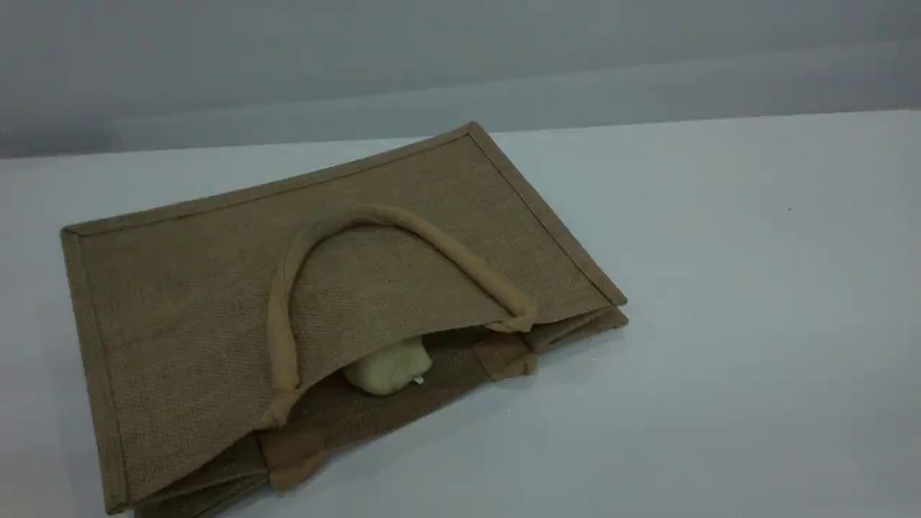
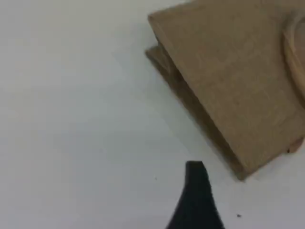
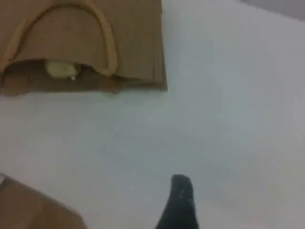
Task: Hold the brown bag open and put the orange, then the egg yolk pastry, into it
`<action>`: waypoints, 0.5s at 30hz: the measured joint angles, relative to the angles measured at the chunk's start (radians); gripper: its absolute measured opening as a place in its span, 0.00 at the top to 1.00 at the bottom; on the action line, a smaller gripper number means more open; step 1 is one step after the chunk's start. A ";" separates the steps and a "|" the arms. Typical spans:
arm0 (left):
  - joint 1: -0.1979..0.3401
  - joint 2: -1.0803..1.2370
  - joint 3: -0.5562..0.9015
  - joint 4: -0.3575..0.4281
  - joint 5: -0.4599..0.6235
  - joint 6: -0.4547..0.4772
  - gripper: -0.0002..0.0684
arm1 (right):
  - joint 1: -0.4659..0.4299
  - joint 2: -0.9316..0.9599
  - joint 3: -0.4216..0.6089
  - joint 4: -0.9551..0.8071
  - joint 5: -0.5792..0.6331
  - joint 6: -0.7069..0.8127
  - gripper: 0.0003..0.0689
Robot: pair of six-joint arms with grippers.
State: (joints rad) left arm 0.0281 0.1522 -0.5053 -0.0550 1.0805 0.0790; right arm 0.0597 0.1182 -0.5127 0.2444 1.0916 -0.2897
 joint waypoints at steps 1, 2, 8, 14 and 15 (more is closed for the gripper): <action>0.001 -0.016 0.000 0.001 0.000 0.000 0.28 | 0.000 -0.014 0.000 0.000 0.000 0.000 0.23; 0.001 -0.030 0.000 0.001 0.000 0.000 0.28 | 0.000 -0.027 0.000 0.000 0.001 0.000 0.23; 0.001 -0.076 0.000 0.001 0.000 0.001 0.28 | -0.012 -0.075 0.000 0.000 0.001 0.000 0.23; 0.000 -0.102 0.000 0.001 0.000 0.001 0.28 | -0.012 -0.115 -0.001 0.000 0.001 0.000 0.23; -0.001 -0.109 0.000 0.001 0.000 0.001 0.28 | -0.012 -0.120 -0.001 -0.001 0.001 0.000 0.23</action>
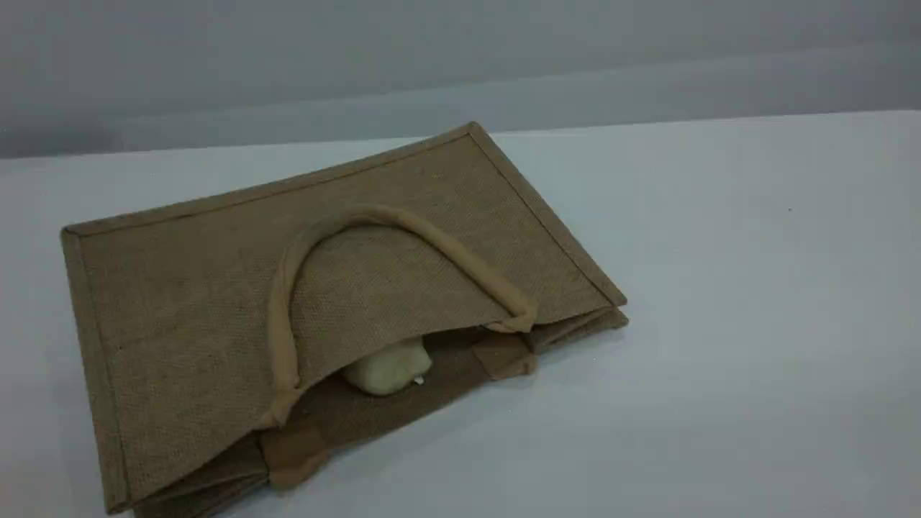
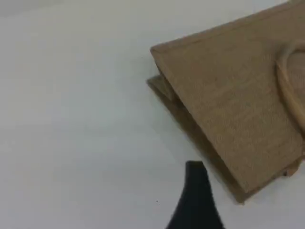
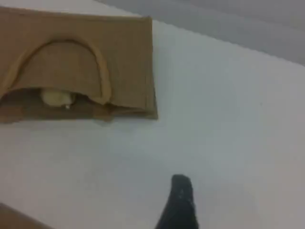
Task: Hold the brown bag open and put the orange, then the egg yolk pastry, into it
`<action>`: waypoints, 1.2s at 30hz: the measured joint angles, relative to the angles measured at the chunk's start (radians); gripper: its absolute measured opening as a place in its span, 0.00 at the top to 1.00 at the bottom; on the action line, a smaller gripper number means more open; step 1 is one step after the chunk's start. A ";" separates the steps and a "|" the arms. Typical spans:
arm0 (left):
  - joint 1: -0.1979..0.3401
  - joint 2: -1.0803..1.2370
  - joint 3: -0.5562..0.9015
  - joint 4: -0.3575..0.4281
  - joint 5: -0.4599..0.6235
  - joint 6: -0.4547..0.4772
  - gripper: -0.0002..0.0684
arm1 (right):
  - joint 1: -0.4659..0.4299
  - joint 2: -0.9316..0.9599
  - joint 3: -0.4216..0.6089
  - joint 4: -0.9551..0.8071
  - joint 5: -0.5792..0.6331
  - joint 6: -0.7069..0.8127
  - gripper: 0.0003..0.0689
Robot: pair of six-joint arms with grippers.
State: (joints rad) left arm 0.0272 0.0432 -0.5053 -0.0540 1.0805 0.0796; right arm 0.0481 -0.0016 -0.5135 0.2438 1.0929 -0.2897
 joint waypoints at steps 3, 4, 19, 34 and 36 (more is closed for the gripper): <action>0.000 -0.020 0.000 0.000 0.000 0.001 0.28 | 0.000 0.000 0.000 0.000 -0.001 0.000 0.23; 0.000 -0.027 0.000 0.000 0.000 0.001 0.28 | 0.000 0.000 0.000 0.001 -0.001 0.000 0.23; -0.040 -0.043 0.000 -0.001 0.000 0.000 0.28 | -0.031 0.002 0.000 0.001 -0.001 0.000 0.23; -0.039 -0.043 0.000 -0.001 0.000 0.000 0.28 | -0.030 0.002 0.000 0.001 -0.001 0.000 0.23; -0.039 -0.043 0.000 -0.001 0.000 0.000 0.28 | -0.030 0.002 0.000 0.001 -0.001 0.000 0.23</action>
